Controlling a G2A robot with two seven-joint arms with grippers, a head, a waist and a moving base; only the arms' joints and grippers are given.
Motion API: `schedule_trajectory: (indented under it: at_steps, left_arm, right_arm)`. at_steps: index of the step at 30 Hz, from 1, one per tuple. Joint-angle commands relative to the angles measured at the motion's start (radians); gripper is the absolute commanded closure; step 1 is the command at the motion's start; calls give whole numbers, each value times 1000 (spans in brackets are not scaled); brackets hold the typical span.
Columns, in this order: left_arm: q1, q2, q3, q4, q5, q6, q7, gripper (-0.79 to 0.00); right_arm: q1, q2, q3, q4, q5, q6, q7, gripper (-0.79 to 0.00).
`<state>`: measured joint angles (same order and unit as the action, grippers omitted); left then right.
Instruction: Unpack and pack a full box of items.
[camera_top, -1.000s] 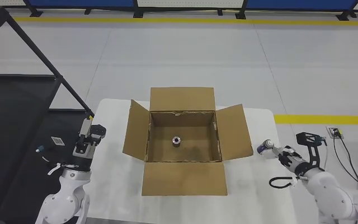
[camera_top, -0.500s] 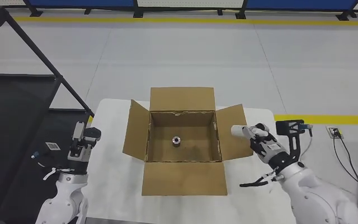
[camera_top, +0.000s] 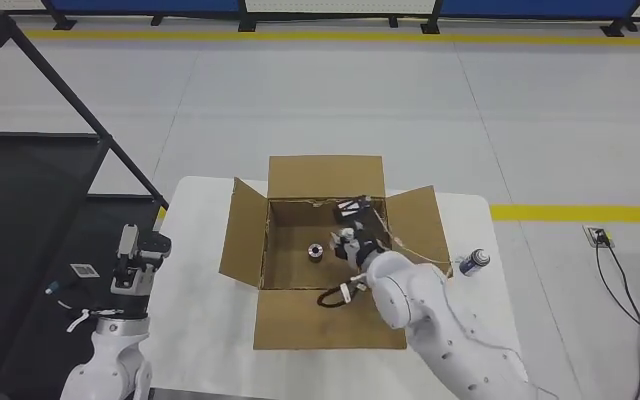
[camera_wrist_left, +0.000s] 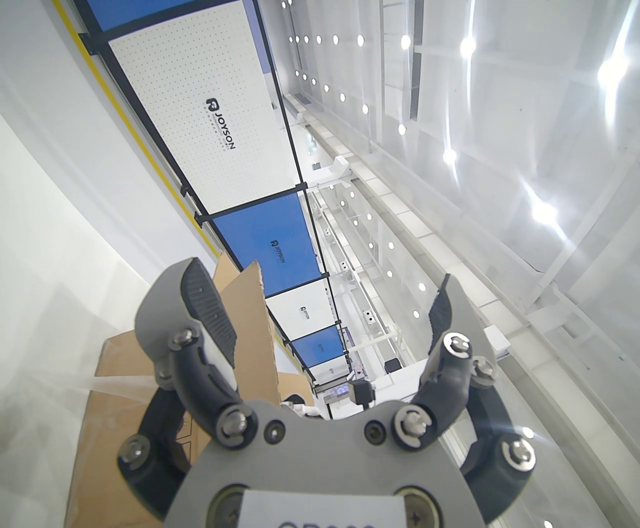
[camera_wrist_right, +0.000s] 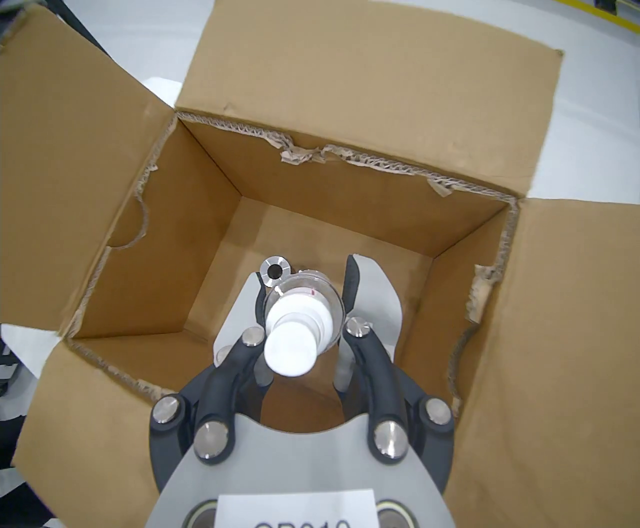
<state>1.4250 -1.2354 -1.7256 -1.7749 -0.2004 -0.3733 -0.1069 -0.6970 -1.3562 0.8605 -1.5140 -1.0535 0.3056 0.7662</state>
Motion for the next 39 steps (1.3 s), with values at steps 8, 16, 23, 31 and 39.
schedule_trajectory:
  at_steps: [8,16,23,31,39]
  left_arm:
    - [7,1,-23,6,-18,-3,-20,-785]
    - [5,1,-32,7,-22,0,-34,-785]
    - [5,0,-37,11,-26,2,-45,-785]
    - [-3,0,-34,11,-23,4,-55,-785]
    - [-19,-1,-22,15,-11,14,-61,-785]
  right_arm:
    - [175,-102,-175,360,-8,95,-79,0]
    - [250,-171,-212,573,50,103,-108,-163]
    - [278,-198,-192,648,85,84,-112,-720]
    - [241,-180,-121,545,55,84,-107,-785]
    - [-40,-55,165,-48,-121,0,102,-785]
